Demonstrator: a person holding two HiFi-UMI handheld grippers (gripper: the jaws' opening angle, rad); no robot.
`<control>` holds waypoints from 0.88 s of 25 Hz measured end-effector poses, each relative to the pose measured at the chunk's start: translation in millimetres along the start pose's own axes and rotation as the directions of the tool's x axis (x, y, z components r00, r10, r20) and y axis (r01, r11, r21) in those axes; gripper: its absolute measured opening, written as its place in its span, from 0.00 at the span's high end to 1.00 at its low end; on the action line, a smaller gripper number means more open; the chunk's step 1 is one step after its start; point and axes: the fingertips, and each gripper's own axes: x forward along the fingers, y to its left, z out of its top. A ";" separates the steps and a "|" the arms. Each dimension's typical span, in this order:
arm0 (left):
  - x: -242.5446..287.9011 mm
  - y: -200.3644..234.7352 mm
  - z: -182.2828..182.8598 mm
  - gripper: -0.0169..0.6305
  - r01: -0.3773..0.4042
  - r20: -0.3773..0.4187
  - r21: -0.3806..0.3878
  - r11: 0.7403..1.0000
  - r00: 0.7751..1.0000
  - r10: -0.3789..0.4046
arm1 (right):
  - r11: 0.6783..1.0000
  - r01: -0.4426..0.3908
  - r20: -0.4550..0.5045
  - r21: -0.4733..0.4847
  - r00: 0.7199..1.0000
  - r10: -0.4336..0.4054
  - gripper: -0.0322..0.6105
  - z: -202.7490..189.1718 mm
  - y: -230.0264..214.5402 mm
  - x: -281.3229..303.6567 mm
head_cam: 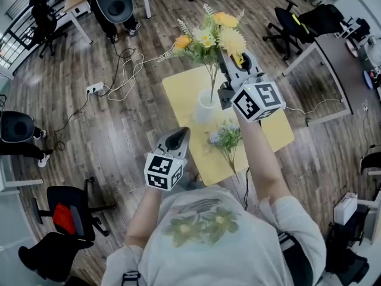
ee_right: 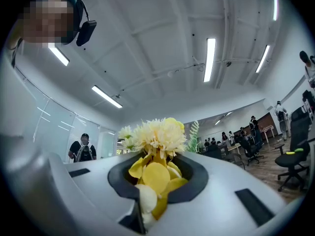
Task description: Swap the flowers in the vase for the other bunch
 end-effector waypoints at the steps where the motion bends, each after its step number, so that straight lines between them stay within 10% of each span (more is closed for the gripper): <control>1: -0.7 2.0 -0.8 0.95 -0.003 -0.002 -0.002 1.000 1.000 0.003 | 1.000 0.002 -0.004 0.001 1.000 -0.002 0.82 -2.7 -0.2 1.1; 22: 2.0 31.5 3.2 0.95 -0.065 0.005 -0.041 0.997 0.998 0.065 | 1.000 0.013 -0.136 0.029 0.991 -0.009 0.81 -63.7 -11.5 -13.6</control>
